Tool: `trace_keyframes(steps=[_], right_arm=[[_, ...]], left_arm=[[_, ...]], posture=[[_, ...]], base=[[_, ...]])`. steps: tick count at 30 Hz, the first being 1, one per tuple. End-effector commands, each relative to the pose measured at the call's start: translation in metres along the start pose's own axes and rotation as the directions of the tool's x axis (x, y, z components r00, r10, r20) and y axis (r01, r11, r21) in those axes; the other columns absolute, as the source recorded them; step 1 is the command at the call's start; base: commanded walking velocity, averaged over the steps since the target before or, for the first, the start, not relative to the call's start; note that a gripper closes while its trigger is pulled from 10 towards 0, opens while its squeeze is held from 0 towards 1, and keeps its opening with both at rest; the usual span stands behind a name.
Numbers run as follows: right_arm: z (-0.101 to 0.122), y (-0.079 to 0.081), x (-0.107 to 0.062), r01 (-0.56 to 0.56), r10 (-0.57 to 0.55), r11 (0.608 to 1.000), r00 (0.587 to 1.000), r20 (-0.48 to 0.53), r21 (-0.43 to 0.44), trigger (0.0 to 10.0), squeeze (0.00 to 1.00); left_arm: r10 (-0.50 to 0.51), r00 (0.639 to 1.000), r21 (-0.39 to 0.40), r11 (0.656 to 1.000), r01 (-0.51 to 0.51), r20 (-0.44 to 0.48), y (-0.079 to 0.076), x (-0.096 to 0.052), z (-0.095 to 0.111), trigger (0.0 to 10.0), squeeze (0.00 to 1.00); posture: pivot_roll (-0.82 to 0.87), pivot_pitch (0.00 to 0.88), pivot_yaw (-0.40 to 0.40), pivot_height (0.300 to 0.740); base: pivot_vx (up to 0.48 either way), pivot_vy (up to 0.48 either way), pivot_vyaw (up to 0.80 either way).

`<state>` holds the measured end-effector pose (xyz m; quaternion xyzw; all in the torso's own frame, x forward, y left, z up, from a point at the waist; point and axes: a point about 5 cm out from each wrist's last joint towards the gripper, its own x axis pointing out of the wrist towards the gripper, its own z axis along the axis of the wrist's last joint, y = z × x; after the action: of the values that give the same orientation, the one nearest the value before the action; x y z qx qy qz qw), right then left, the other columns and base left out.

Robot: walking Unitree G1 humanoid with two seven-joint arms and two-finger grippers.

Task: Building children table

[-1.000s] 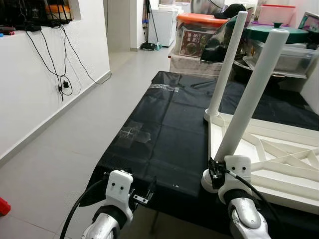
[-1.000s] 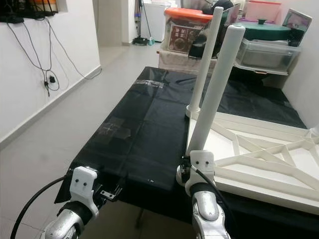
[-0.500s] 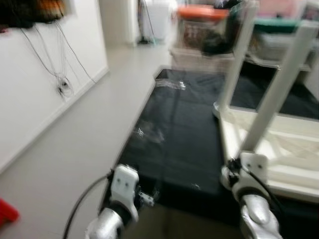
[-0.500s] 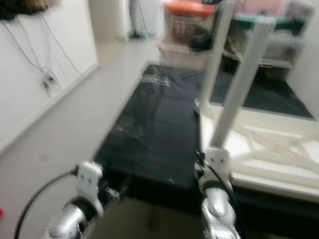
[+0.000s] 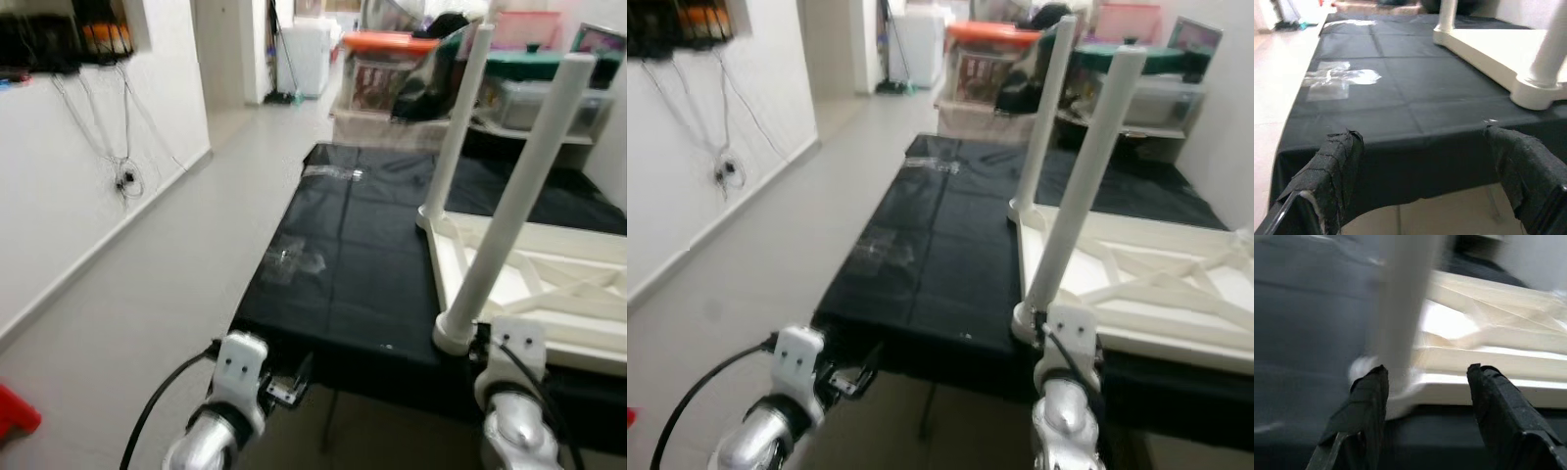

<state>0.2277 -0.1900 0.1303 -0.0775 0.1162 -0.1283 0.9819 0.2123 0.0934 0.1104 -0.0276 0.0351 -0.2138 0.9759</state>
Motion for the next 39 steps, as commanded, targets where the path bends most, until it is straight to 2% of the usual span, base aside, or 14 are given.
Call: trace_keyframes(steps=[1, 2, 3, 4, 5, 6, 8, 13, 27, 32, 39], right_arm=[[-0.003, 0.016, -0.004, -0.122, 0.122, 0.992, 0.992, -0.013, 0.028, 10.0, 0.0], [-0.001, 0.034, -0.009, -0.283, 0.284, 0.958, 0.959, -0.001, 0.042, 10.0, 0.0], [0.001, 0.05, -0.013, -0.415, 0.415, 0.907, 0.91, 0.007, 0.069, 10.0, 0.0], [0.001, 0.05, -0.013, -0.415, 0.415, 0.907, 0.91, 0.007, 0.069, 10.0, 0.0], [0.004, 0.059, -0.011, -0.471, 0.47, 0.879, 0.882, 0.035, 0.079, 10.0, 0.0], [0.006, 0.063, -0.008, -0.491, 0.488, 0.867, 0.871, 0.055, 0.086, 10.0, 0.0], [0.01, 0.064, 0.0, -0.461, 0.453, 0.885, 0.885, 0.105, 0.068, 10.0, 0.0], [0.005, 0.066, 0.004, -0.426, 0.418, 0.901, 0.903, 0.098, 0.08, 10.0, 0.0], [0.006, 0.073, 0.005, -0.434, 0.423, 0.897, 0.898, 0.124, 0.085, 10.0, 0.0], [0.019, 0.074, 0.019, -0.377, 0.356, 0.922, 0.916, 0.186, 0.089, 10.0, 0.0], [0.028, 0.077, 0.029, -0.357, 0.334, 0.93, 0.92, 0.205, 0.089, 10.0, 0.0]], left_arm=[[-0.004, 1.0, 0.003, 1.0, 0.004, -0.013, 0.001, 0.0, -0.001, 10.0, 0.0], [-0.004, 1.0, 0.002, 1.0, 0.004, -0.013, 0.002, 0.0, -0.001, 10.0, 0.0], [0.0, 1.0, 0.001, 1.0, 0.0, -0.013, 0.002, 0.0, -0.001, 10.0, 0.0], [0.0, 1.0, 0.001, 1.0, 0.0, -0.013, 0.002, 0.0, -0.001, 10.0, 0.0], [0.006, 1.0, -0.002, 1.0, -0.006, -0.01, 0.002, 0.0, -0.001, 10.0, 0.0], [0.015, 1.0, -0.005, 1.0, -0.015, -0.009, 0.003, 0.0, 0.0, 10.0, 0.0], [0.031, 0.999, -0.019, 0.999, -0.032, -0.007, 0.005, 0.0, 0.0, 10.0, 0.0], [0.045, 0.999, -0.029, 0.999, -0.046, -0.024, 0.008, -0.001, -0.002, 10.0, 0.0], [0.042, 0.998, -0.001, 0.999, -0.042, -0.039, 0.007, 0.0, -0.005, 10.0, 0.0], [0.085, 0.996, 0.018, 0.996, -0.085, -0.005, 0.011, 0.002, 0.001, 10.0, 0.0], [0.126, 0.992, 0.033, 0.991, -0.127, 0.018, 0.016, 0.005, 0.009, 10.0, 0.0]], posture=[[0.08, 0.0, -0.043, 0.74], [0.08, 0.0, -0.043, 0.74], [0.08, 0.0, -0.041, 0.74], [0.08, 0.0, -0.041, 0.74], [0.09, 0.0, -0.048, 0.74], [0.09, 0.0, -0.048, 0.74], [0.1, 0.0, -0.052, 0.74], [0.1, 0.0, -0.052, 0.74], [0.1, 0.0, -0.056, 0.74], [0.1, 0.0, -0.057, 0.74], [0.11, 0.0, -0.057, 0.74]], base=[[0.0, 0.0, 0.0], [0.0, 0.0, 0.0], [0.0, 0.0, 0.0], [0.0, 0.0, 0.0], [0.0, 0.0, 0.0], [0.0, 0.0, 0.0], [0.0, 0.0, 0.0], [0.0, 0.289, 0.0], [0.0, 0.48, 0.0], [0.0, 0.0, -0.1], [0.0, 0.0, -0.61]])
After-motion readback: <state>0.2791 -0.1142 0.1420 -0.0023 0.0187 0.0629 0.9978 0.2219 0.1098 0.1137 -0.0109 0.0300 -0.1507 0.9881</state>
